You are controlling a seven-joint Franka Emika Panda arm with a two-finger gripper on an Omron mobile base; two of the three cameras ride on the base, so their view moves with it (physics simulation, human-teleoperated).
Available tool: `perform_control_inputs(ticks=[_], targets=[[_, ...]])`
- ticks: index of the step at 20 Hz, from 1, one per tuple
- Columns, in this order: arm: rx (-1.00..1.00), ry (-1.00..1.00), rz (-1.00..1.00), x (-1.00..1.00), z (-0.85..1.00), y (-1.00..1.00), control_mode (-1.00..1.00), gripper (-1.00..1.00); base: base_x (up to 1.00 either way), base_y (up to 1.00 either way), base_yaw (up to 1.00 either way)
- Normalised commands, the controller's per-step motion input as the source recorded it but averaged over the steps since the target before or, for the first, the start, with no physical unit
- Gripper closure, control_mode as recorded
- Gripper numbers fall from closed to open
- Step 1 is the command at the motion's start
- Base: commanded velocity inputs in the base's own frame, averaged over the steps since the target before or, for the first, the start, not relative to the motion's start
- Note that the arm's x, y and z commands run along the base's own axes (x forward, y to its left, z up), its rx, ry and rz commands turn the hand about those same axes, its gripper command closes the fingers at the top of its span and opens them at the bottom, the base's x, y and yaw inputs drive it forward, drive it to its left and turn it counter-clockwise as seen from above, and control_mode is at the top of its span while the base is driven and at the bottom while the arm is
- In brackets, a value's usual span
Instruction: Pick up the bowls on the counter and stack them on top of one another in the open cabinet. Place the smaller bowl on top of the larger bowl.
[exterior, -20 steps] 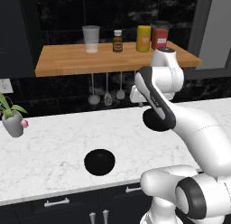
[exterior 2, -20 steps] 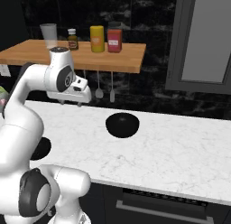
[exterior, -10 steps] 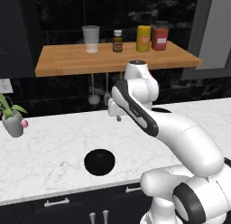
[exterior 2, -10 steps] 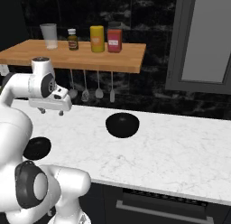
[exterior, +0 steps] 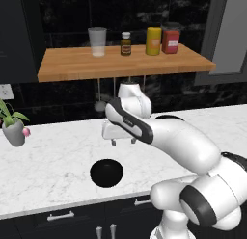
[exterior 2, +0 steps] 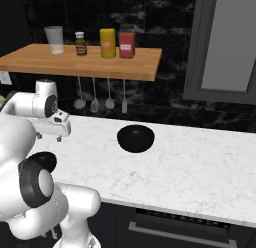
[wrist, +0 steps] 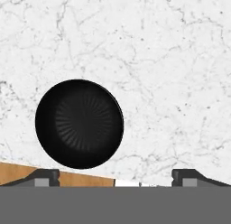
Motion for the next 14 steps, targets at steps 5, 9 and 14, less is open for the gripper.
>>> perform_control_inputs(ticks=[5,9,14], targets=[[-0.01,0.03,0.04,0.0,-0.6,0.0,-1.0,-1.0,0.0,0.0,0.0],[-0.07,-0.01,0.03,-0.01,-0.56,0.0,-1.0,-1.0,0.0,0.0,0.0],[0.0,0.0,0.0,0.0,-0.66,0.04,-1.0,-1.0,0.0,0.0,0.0]])
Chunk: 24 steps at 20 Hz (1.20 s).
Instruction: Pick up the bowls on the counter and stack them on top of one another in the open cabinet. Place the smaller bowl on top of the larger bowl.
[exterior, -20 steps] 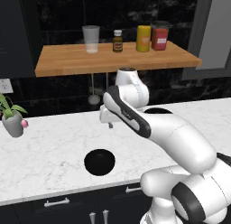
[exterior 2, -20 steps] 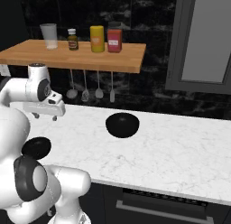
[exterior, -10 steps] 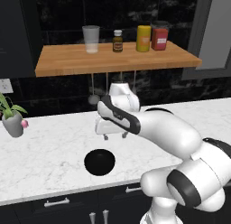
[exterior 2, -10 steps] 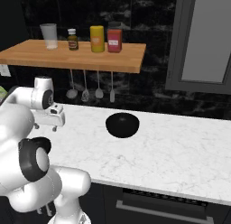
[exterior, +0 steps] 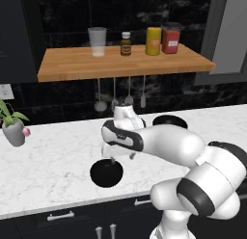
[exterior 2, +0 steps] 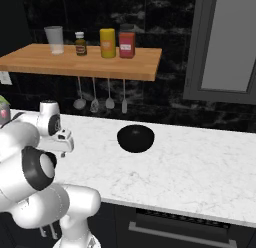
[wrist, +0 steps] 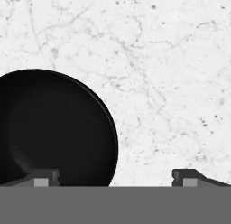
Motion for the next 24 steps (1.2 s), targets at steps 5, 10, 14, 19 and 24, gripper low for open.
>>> perform_control_inputs(ticks=[5,10,14,19,24], targets=[[0.0,-0.01,0.01,0.0,-0.62,0.0,-1.0,-1.0,0.0,0.0,0.0],[0.0,-0.05,0.03,0.01,-0.32,0.06,-1.0,-1.0,0.0,0.0,0.0],[0.03,-0.02,0.01,0.1,-0.14,0.12,-1.0,-1.0,0.0,0.0,0.0],[0.01,-0.01,0.0,0.07,-0.1,0.05,-1.0,1.0,0.0,0.0,0.0],[0.0,0.0,0.0,0.0,0.0,0.0,-1.0,1.0,0.0,0.0,0.0]])
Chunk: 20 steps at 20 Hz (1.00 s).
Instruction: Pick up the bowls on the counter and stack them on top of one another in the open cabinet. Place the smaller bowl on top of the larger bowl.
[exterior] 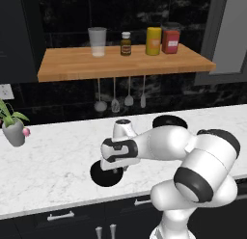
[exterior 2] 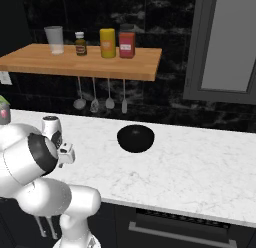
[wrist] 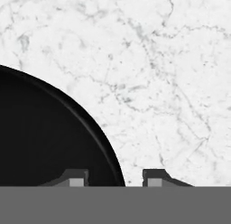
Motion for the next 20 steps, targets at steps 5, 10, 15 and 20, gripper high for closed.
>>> perform_control_inputs(ticks=[5,10,15,20], targets=[[0.01,-0.03,0.0,0.0,0.12,-0.02,-1.0,1.0,0.0,0.0,0.0],[0.08,-0.15,-0.1,-0.25,0.6,-0.46,-1.0,1.0,0.0,0.0,0.0],[0.19,-0.25,-0.26,-0.24,0.82,-0.94,-1.0,1.0,0.0,0.0,0.0],[0.22,-0.19,-0.37,-0.02,0.76,-1.0,-1.0,1.0,0.0,0.0,0.0]])
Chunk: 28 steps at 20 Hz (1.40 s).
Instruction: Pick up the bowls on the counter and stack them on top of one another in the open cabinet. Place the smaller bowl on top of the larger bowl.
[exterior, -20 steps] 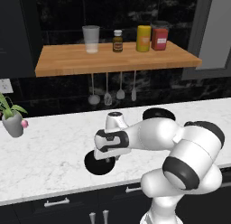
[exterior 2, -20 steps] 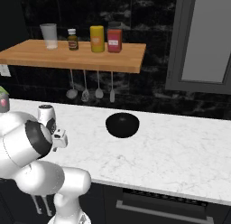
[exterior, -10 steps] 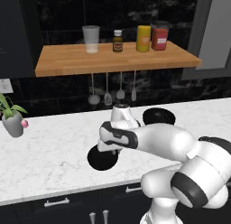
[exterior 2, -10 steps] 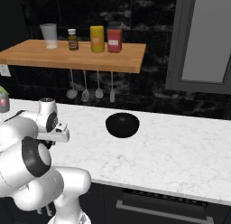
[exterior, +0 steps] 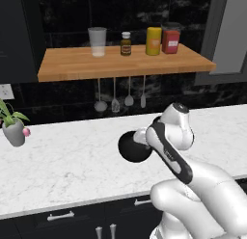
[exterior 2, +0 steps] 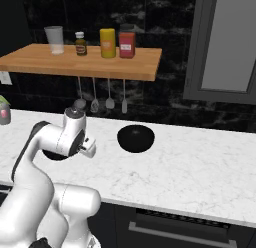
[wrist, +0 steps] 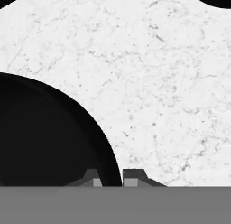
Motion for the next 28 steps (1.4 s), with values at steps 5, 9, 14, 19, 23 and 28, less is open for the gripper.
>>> perform_control_inputs(ticks=[5,9,14,19,23,28], targets=[[0.23,-0.14,-0.38,0.0,0.77,-1.0,-1.0,1.0,0.0,0.0,0.0],[0.29,-0.01,-0.41,0.11,0.65,-1.0,-1.0,1.0,0.0,0.0,0.0],[0.29,0.09,-0.42,0.53,0.47,-1.0,-1.0,1.0,0.0,0.0,0.0],[0.22,0.27,-0.26,0.53,0.29,-0.95,-1.0,1.0,0.0,0.0,0.0],[0.12,0.38,-0.14,0.4,0.12,-0.86,-1.0,1.0,0.0,0.0,0.0],[0.0,0.03,0.0,0.0,-0.02,-0.09,-1.0,1.0,0.0,0.0,0.0]])
